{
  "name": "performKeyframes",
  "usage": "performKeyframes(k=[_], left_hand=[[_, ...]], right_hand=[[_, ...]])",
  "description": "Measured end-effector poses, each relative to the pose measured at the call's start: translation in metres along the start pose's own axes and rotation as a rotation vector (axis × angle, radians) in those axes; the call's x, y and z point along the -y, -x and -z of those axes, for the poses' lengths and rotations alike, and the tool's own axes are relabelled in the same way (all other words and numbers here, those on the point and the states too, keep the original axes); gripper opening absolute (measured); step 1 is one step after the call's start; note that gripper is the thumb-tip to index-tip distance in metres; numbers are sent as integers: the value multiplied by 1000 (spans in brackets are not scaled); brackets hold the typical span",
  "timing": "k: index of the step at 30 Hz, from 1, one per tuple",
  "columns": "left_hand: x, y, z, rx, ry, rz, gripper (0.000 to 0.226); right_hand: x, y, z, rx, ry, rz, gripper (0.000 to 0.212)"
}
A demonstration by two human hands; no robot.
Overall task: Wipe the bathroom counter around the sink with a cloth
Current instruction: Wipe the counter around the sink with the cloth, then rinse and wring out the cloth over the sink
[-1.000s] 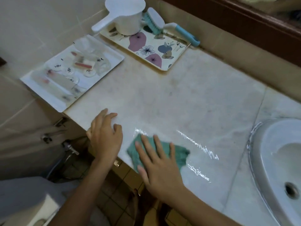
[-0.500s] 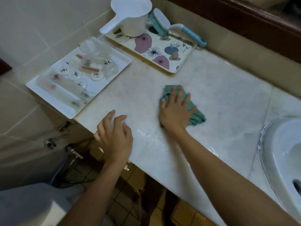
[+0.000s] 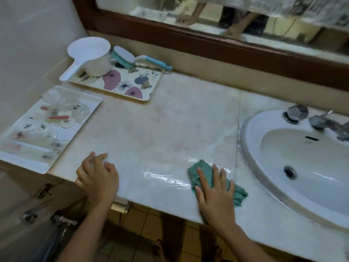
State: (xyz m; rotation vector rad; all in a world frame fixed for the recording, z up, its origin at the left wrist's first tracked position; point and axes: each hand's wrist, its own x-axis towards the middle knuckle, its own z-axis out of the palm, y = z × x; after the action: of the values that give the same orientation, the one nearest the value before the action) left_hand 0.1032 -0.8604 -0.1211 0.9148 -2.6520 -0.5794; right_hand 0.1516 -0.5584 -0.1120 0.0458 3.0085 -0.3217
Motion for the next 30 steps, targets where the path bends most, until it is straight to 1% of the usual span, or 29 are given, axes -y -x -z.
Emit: performKeyframes(k=[1,3,6,7,9,11,12,14,16,17,18,19,20,22,23,24,26,28,30], left_hand=[[-1,-1,1,21,-7,17,27],[-12,2,1,65,9,79,29],[-53,31,0,135,157,160,26],[-73,49,-4,165,204,137,24],[-114,92,-11,226,280,10,23],[-154,136,-15,318,391,-213,27],[-176,159,-17,372,445,-362,30],[-218,201,-15,446,464,-753,39],[-255,235,-14,464,380,-1197,61],[-272,249,-13,454,326,-1374,75],[-289,258,-14,432,265,-1495,87],[-307,265,-14,383,206,-1572,95],[-325,268,-16,326,155,-1626,98],[-362,271,-20,205,124,-1730,90],[-380,273,-24,161,139,-1782,82],[-398,275,-27,139,174,-1814,74],[-431,279,-27,152,257,-1811,62],[-459,283,-23,121,250,-1820,45],[-482,286,-19,49,133,-1901,31]], right_hand=[[-18,5,2,-18,-25,-34,53],[-56,20,7,-74,-63,-43,49],[-104,32,12,-183,-114,-13,51],[-116,34,18,-214,-181,-35,50],[-134,36,38,-217,-423,-119,38],[-149,34,68,-184,-621,-162,27],[-158,33,85,-133,-710,-187,29],[-180,31,115,-23,-903,-250,26],[-197,29,148,97,-1170,-305,27],[-210,29,165,182,-1359,-353,29],[-222,29,181,294,-1552,-410,29],[-234,29,196,423,-1683,-477,27],[-248,27,209,542,-1730,-521,23],[-273,19,227,746,-1682,-494,23],[-286,13,234,835,-1645,-425,24],[-299,7,241,923,-1603,-350,22],[-318,-6,258,1063,-1517,-240,13],[-339,-15,272,1095,-1438,-247,4],[-357,-20,279,1070,-1318,-250,4]])
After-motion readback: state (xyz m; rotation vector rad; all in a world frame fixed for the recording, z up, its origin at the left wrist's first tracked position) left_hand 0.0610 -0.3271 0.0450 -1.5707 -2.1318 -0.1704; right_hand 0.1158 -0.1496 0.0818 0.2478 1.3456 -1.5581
